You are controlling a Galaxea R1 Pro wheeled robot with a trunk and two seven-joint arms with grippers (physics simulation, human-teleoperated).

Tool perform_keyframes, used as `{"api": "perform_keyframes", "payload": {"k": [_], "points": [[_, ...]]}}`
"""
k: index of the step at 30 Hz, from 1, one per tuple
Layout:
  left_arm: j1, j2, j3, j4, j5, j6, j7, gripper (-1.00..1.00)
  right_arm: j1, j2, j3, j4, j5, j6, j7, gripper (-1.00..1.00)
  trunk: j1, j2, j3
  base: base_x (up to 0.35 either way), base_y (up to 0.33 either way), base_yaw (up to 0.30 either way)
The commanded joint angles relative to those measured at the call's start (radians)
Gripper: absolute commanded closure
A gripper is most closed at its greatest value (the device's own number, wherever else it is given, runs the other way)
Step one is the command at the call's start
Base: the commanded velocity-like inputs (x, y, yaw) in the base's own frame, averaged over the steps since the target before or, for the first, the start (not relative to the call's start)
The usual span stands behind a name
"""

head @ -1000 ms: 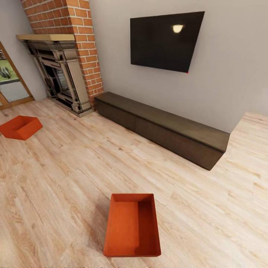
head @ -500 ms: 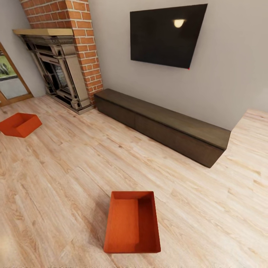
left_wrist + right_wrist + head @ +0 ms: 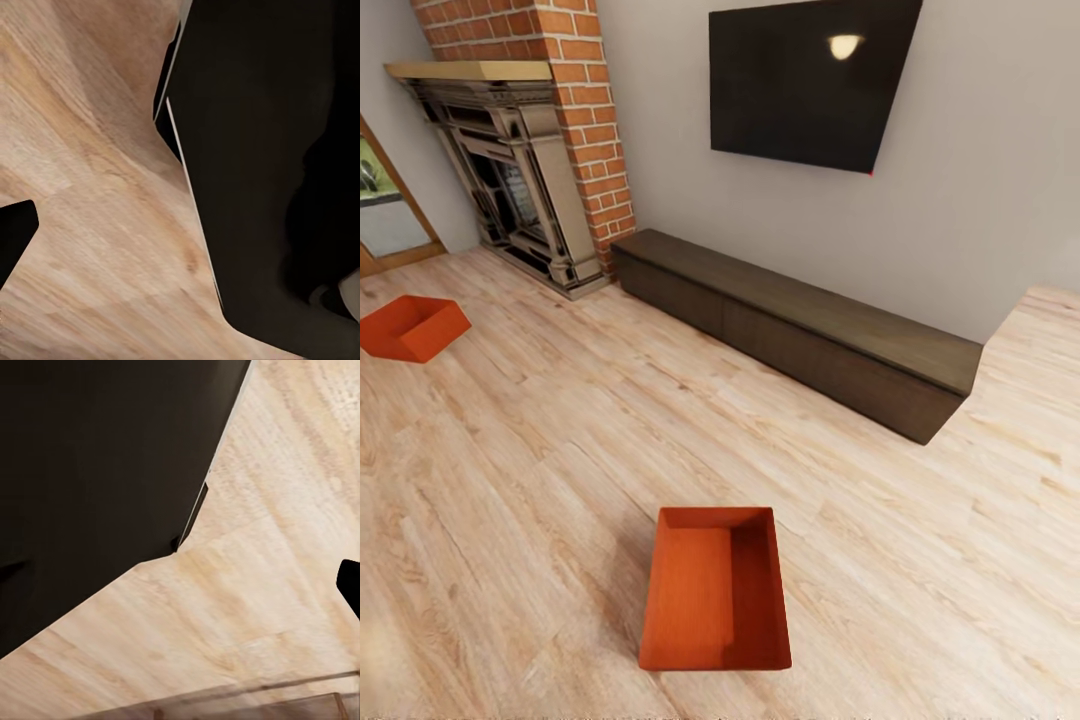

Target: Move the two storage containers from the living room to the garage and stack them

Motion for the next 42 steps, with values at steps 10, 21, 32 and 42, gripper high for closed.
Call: {"api": "perform_keyframes", "payload": {"k": [10, 21, 32, 42], "points": [[0.0, 0.0, 0.006, 0.0, 0.001, -0.002, 0.001, -1.0, -0.001, 0.0, 0.004, 0.003, -0.007, -0.005, -0.004, -1.0, 0.0, 0.0, -0.017, 0.0, 0.0, 0.0], [0.0, 0.0, 0.005, 0.0, 0.001, -0.002, 0.001, -1.0, -0.001, 0.0, 0.002, 0.003, -0.006, -0.008, -0.005, -1.0, 0.0, 0.0, -0.031, 0.0, 0.0, 0.0], [0.0, 0.0, 0.005, 0.0, 0.001, -0.002, 0.001, -1.0, -0.001, 0.0, 0.001, 0.003, -0.006, -0.015, -0.006, -1.0, 0.0, 0.0, -0.032, 0.0, 0.0, 0.0], [0.0, 0.0, 0.004, 0.0, 0.001, -0.002, 0.001, -1.0, -0.001, 0.0, 0.001, 0.003, -0.012, -0.002, -0.007, -1.0, 0.0, 0.0, -0.032, 0.0, 0.0, 0.0]]}}
